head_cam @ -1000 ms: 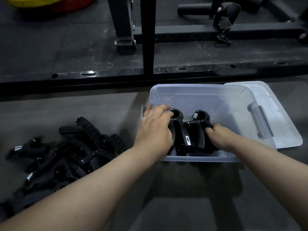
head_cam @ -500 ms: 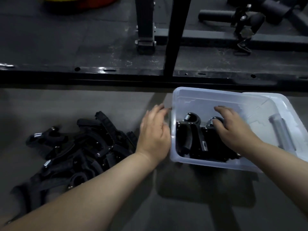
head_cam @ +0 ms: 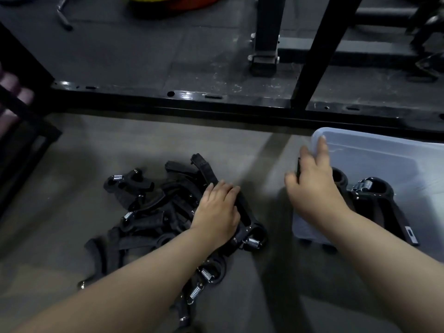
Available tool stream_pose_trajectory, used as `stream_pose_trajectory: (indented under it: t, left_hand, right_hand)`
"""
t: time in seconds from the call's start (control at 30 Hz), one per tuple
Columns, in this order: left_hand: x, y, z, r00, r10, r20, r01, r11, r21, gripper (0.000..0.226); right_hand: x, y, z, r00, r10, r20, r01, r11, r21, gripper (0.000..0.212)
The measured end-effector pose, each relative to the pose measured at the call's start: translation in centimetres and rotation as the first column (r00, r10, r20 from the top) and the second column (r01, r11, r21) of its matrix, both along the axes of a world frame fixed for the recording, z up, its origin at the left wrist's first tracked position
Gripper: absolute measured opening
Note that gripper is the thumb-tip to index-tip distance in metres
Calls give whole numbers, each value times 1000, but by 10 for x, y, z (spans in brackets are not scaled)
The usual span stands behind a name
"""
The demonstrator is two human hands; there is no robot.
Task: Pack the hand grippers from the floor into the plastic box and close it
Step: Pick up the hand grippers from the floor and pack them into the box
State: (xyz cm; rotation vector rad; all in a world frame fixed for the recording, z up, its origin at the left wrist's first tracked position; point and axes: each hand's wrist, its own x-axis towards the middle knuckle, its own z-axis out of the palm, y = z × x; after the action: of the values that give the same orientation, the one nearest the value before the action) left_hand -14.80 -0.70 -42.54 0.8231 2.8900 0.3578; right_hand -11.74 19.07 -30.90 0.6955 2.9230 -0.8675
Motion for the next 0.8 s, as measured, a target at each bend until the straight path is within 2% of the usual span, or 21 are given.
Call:
stream_pose_trajectory:
  t: [0.07, 0.13, 0.23, 0.37, 0.7, 0.8]
  left_hand:
    - [-4, 1, 2, 996, 62, -66, -64, 998, -26, 56]
    - [-16, 1, 5, 972, 207, -107, -210, 978, -16, 58]
    - [-40, -8, 10, 940, 342, -14, -342, 940, -1, 58]
    - [-49, -15, 11, 944, 329, 32, -330, 944, 13, 54]
    - [-37, -1, 18, 928, 358, -105, -329, 917, 226, 39]
    - [-40, 9, 31, 932, 362, -9, -344, 893, 289, 40]
  right_hand:
    - [2, 1, -1, 1000, 11, -16, -10, 1000, 4, 60]
    - [3, 1, -2, 999, 22, -36, -22, 1000, 16, 58]
    - [2, -1, -1, 999, 16, -46, -15, 1000, 21, 58]
    - [1, -3, -1, 999, 28, -29, -26, 996, 81, 57]
    - [1, -2, -3, 999, 33, -19, -31, 994, 104, 57]
    - [1, -2, -3, 999, 30, -26, -27, 995, 93, 56]
